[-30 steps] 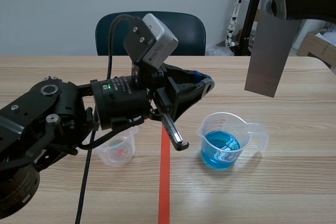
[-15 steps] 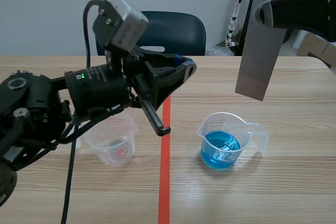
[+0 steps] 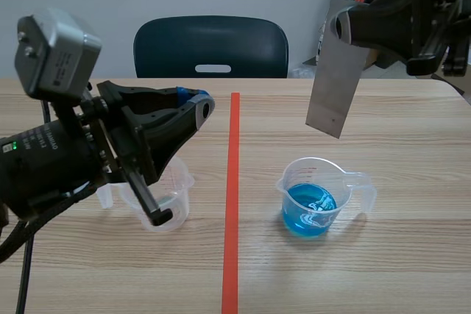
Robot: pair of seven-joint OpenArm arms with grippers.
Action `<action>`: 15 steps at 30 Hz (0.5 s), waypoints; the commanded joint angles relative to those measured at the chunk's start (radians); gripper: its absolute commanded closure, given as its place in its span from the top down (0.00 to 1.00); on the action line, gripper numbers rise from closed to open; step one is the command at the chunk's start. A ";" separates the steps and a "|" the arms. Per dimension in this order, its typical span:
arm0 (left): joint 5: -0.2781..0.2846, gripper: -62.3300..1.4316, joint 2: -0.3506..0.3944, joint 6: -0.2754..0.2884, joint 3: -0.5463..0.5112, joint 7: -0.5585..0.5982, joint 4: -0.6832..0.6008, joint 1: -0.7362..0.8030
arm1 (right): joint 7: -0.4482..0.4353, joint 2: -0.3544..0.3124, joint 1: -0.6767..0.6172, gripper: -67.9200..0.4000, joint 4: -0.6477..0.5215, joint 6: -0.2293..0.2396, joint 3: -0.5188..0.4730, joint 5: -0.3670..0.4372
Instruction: Do the redox reaction experiment. move the plate over the left beaker
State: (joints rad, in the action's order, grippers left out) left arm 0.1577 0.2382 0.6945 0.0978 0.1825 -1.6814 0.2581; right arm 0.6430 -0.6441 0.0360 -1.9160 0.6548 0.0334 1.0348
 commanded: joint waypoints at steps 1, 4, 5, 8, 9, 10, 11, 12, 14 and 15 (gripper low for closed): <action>0.011 0.05 -0.002 0.002 -0.016 0.046 -0.029 0.038 | -0.006 0.024 0.046 0.01 0.000 0.000 0.002 -0.002; 0.008 0.05 -0.002 0.002 -0.056 0.093 -0.053 0.114 | 0.018 0.089 0.079 0.01 0.000 0.000 0.034 -0.048; 0.005 0.05 -0.002 0.002 -0.069 0.109 -0.058 0.137 | 0.035 0.111 0.090 0.01 0.000 0.000 0.048 -0.061; 0.005 0.05 -0.002 0.002 -0.105 0.161 -0.062 0.203 | 0.077 0.179 0.118 0.01 0.004 0.001 0.098 -0.095; 0.003 0.05 -0.002 0.002 -0.117 0.179 -0.062 0.224 | 0.080 0.201 0.127 0.01 0.009 0.001 0.114 -0.109; 0.003 0.05 -0.002 0.002 -0.129 0.195 -0.062 0.247 | 0.081 0.223 0.134 0.01 0.013 0.001 0.130 -0.125; 0.003 0.05 -0.002 0.002 -0.141 0.211 -0.062 0.269 | 0.084 0.244 0.143 0.01 0.018 0.001 0.143 -0.139; -0.001 0.05 -0.002 0.002 -0.152 0.229 -0.062 0.293 | 0.092 0.266 0.151 0.01 0.024 0.001 0.158 -0.150; -0.005 0.05 -0.002 0.002 -0.176 0.272 -0.062 0.339 | 0.112 0.307 0.171 0.01 0.040 0.001 0.185 -0.166; -0.005 0.05 -0.002 0.002 -0.188 0.293 -0.062 0.362 | 0.122 0.328 0.180 0.01 0.049 0.000 0.199 -0.172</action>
State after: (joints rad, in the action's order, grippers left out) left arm 0.1394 0.2382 0.6945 -0.0868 0.4538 -1.7298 0.6067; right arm 0.7712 -0.3191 0.1890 -1.8717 0.6582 0.2333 0.8532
